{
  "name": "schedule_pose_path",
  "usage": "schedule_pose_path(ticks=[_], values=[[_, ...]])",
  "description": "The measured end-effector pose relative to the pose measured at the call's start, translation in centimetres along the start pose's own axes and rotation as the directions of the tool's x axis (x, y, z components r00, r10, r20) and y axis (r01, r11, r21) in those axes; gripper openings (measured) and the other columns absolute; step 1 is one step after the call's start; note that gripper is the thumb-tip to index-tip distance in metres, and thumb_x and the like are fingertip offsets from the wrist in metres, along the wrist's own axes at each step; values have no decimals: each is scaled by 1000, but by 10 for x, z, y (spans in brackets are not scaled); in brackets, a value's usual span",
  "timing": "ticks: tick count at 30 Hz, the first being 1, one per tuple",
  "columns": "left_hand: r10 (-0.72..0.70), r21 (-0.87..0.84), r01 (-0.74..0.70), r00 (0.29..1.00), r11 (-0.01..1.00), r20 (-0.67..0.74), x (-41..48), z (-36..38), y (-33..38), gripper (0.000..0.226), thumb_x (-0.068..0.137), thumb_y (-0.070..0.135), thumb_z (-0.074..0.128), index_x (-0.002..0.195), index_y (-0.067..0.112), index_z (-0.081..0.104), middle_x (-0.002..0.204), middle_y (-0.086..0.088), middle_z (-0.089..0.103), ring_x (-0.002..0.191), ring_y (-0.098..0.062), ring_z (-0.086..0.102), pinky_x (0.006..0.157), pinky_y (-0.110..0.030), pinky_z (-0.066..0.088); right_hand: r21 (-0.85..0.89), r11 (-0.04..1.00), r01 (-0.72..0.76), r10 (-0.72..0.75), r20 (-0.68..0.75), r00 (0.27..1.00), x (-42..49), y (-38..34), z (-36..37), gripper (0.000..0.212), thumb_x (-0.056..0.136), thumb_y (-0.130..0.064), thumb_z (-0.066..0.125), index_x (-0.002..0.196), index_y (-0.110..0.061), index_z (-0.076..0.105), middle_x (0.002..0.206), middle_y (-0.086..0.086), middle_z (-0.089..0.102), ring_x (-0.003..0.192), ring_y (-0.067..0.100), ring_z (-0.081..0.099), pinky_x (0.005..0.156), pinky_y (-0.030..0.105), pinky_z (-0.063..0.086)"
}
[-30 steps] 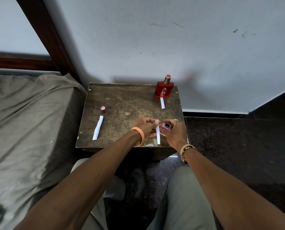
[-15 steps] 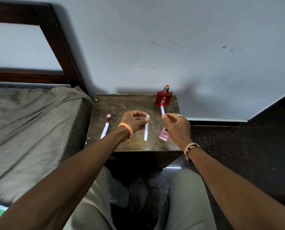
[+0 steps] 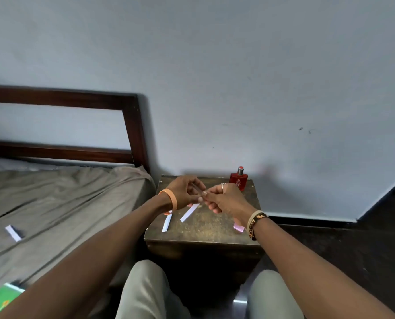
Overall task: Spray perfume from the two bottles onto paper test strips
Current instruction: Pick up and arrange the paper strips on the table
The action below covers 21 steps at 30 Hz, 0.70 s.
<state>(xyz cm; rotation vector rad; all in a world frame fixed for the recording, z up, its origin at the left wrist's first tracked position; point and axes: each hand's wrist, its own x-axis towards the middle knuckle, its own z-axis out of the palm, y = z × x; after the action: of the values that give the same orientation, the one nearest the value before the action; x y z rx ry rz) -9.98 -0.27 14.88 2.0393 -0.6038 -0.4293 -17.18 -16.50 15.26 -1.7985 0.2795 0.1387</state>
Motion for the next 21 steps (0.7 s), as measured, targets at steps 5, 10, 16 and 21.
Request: schedule_pose_path(ticks=[5, 10, 16, 21], values=[[9, 39, -7, 998, 999, -55, -17, -14, 12, 27, 79, 13, 76, 103, 17, 65, 77, -4, 68, 66, -15, 64, 62, -28, 56, -278, 960, 19, -26, -21, 999, -13, -27, 4, 22, 95, -24, 64, 91, -4, 71, 72, 6, 67, 62, 13, 59, 62, 29, 49], [-74, -6, 78, 916, 997, -394, -12, -38, 7, 19, 88, 25, 64, 107, 20, 64, 103, -8, 71, 94, -24, 67, 85, -35, 53, 275, 959, -63, 33, 114, 993, -22, -64, -17, 17, 98, -18, 60, 86, -6, 67, 74, 7, 62, 60, 16, 58, 55, 28, 50], [-30, 321, 210, 874, 924, -484, -19, -52, 10, 29, 93, 27, 56, 119, 14, 61, 112, -4, 69, 104, -24, 62, 92, -36, 49, -423, 899, -108, 104, -34, 994, -28, -61, -29, 20, 97, -19, 60, 82, -5, 65, 71, 7, 60, 59, 17, 52, 55, 30, 44], [28, 347, 183, 852, 920, -523, -16, -49, 18, 30, 93, 27, 56, 119, 13, 61, 115, -5, 68, 104, -23, 62, 91, -36, 50, 467, 876, -121, -21, 287, 958, -38, -82, -40, 13, 95, -15, 62, 85, -6, 65, 73, 7, 62, 62, 17, 58, 55, 27, 52]])
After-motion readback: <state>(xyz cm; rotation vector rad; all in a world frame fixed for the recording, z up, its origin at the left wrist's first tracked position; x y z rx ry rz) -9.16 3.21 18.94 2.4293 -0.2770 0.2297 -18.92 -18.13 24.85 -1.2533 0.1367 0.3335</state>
